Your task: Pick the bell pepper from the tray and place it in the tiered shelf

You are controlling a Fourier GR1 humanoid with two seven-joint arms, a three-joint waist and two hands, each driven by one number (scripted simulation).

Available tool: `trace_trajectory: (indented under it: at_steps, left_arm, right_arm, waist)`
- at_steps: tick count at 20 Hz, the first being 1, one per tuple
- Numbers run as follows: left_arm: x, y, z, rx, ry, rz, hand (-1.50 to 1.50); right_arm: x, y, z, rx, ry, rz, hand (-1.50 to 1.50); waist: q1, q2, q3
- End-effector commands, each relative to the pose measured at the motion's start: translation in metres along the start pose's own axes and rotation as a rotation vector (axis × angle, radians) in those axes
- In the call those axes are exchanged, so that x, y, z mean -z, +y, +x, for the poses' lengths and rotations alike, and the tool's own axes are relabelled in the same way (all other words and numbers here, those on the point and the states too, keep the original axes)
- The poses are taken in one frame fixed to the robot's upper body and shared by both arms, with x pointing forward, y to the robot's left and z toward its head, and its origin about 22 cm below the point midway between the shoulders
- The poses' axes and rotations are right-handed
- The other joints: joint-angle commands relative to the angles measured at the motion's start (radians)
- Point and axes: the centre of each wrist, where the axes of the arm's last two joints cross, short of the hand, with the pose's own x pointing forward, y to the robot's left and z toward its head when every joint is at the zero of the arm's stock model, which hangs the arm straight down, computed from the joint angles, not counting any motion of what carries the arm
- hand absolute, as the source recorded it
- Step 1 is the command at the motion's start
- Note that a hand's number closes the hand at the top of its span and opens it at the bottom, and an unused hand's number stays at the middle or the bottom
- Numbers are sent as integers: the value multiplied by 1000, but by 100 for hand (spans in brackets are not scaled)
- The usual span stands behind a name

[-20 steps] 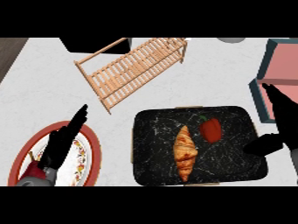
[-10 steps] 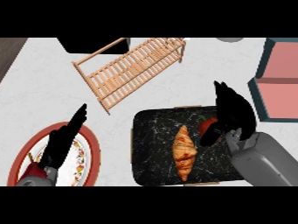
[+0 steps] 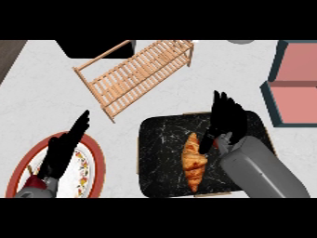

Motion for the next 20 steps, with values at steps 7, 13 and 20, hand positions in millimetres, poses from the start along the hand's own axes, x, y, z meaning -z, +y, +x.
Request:
trace_trajectory:
  at_steps: [7, 13, 20]
  left_arm:
    - [-14, 7, -11, 4, -7, 15, 0]
    - [8, -9, 2, 3, 0, 3, 0]
    - [-8, 12, -5, 2, 0, 12, 0]
  right_arm:
    - [10, 10, 10, -108, 241, -30, -150]
    - [16, 11, 4, -135, 234, -21, -150]
    - [15, 38, -9, -161, 246, -5, -150]
  waist:
    - [-3, -2, 0]
    - [-12, 0, 0]
    - [-8, -2, 1]
